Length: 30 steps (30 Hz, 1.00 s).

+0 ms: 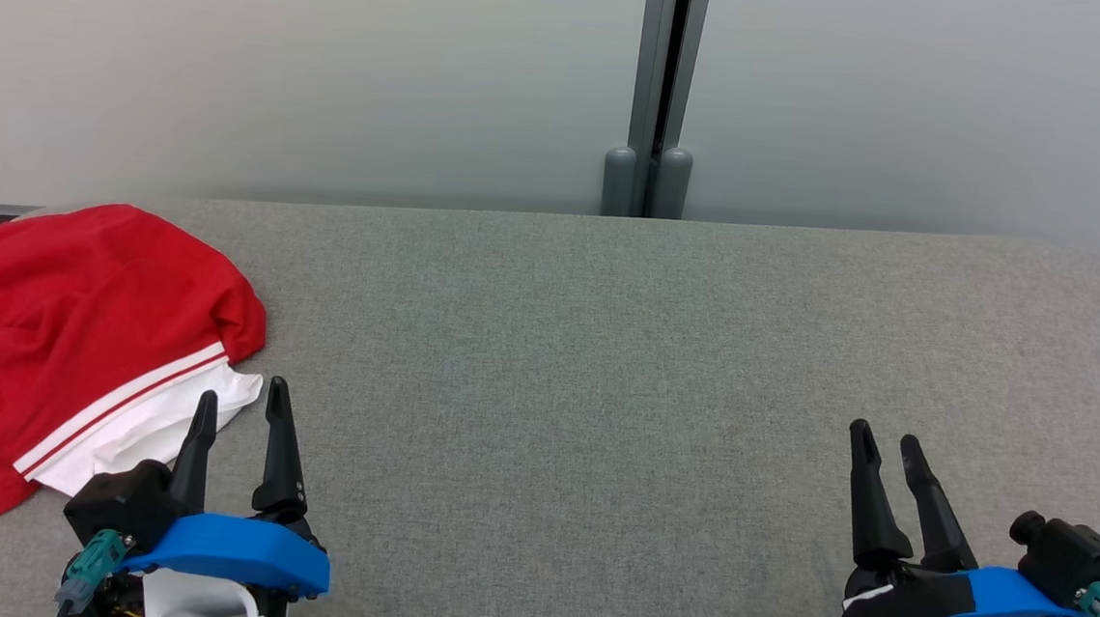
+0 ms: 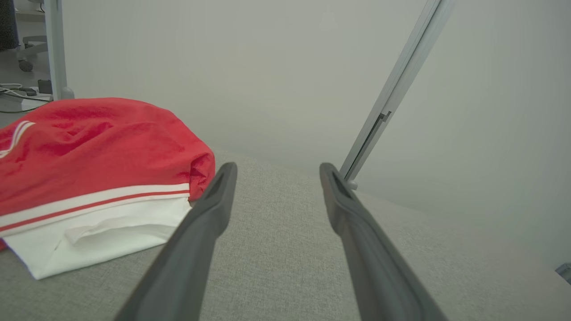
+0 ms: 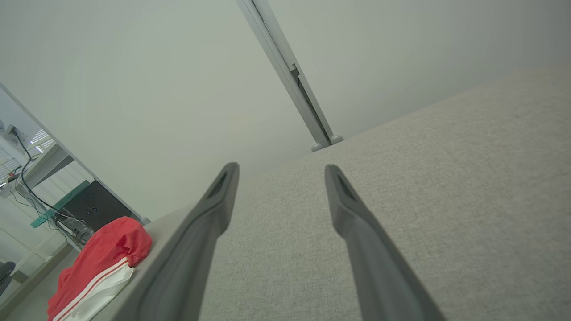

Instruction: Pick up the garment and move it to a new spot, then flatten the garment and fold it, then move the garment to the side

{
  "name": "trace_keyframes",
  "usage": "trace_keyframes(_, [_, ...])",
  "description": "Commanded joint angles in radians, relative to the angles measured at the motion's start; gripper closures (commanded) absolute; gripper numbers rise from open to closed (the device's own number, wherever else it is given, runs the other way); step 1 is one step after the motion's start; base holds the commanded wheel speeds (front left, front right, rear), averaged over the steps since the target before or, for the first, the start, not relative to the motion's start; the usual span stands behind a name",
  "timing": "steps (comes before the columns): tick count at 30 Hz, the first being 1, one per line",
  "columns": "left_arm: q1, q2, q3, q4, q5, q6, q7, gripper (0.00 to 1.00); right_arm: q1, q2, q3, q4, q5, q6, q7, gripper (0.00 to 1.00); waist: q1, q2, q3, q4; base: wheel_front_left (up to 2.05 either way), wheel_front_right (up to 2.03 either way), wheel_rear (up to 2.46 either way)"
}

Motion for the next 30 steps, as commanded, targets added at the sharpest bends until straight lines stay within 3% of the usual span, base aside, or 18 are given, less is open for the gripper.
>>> trace_keyframes(1, [-0.021,0.007,-0.004,0.000,0.027,0.004,-0.009,0.00,-0.012,-0.008,0.004,-0.003,-0.028,0.002,-0.009,0.00,0.0000,0.0000,0.000,0.000,0.00,0.00,0.00])
trace_keyframes(30, [-0.035,0.009,-0.036,0.080,0.263,0.031,-0.070,0.00,-0.014,-0.010,0.029,0.039,-0.286,0.002,-0.069,0.00,-0.0001,0.0000,-0.006,0.013,0.00,0.00,0.00])
